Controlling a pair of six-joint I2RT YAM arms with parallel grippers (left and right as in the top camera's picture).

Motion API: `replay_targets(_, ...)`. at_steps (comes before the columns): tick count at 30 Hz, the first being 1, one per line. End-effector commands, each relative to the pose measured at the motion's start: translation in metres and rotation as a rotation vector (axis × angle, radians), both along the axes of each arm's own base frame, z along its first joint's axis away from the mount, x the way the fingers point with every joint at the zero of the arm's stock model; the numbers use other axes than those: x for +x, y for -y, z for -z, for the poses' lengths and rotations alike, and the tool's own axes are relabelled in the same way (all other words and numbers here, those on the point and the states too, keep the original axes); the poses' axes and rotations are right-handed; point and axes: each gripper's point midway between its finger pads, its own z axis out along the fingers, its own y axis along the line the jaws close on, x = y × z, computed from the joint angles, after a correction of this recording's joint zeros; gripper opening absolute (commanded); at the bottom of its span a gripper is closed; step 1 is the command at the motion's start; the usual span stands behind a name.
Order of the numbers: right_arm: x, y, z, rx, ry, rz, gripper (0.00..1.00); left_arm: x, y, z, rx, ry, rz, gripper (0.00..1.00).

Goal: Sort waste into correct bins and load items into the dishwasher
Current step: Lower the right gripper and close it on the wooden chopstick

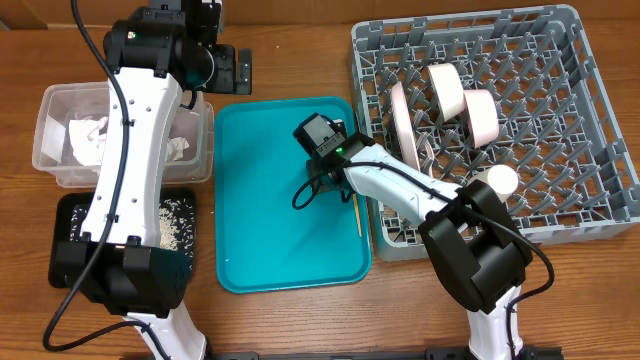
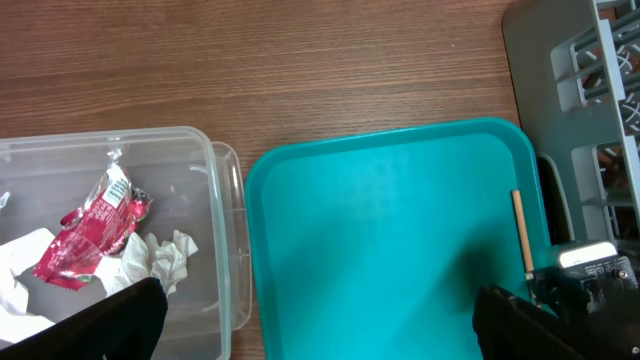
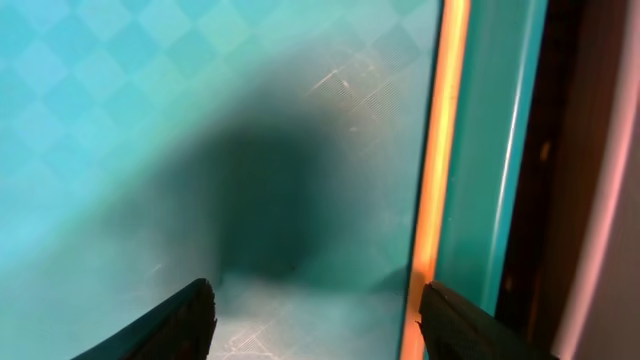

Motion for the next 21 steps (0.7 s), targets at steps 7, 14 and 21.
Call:
replay_targets(7, 0.011, 0.004, 0.006, -0.044, 0.035, 0.043, 0.64, 0.001, 0.0, 0.004, -0.002, -0.009, -0.016, 1.0)
replay_targets(14, 0.01, -0.006, 0.011, -0.007, 0.023, 0.029, 0.64, 0.001, 0.0, 0.004, -0.002, -0.009, -0.016, 1.0)
replay_targets(21, -0.002, -0.022, 0.014, 0.074, -0.045, -0.003, 0.64, 0.001, 0.0, 0.004, -0.002, -0.009, -0.016, 1.0)
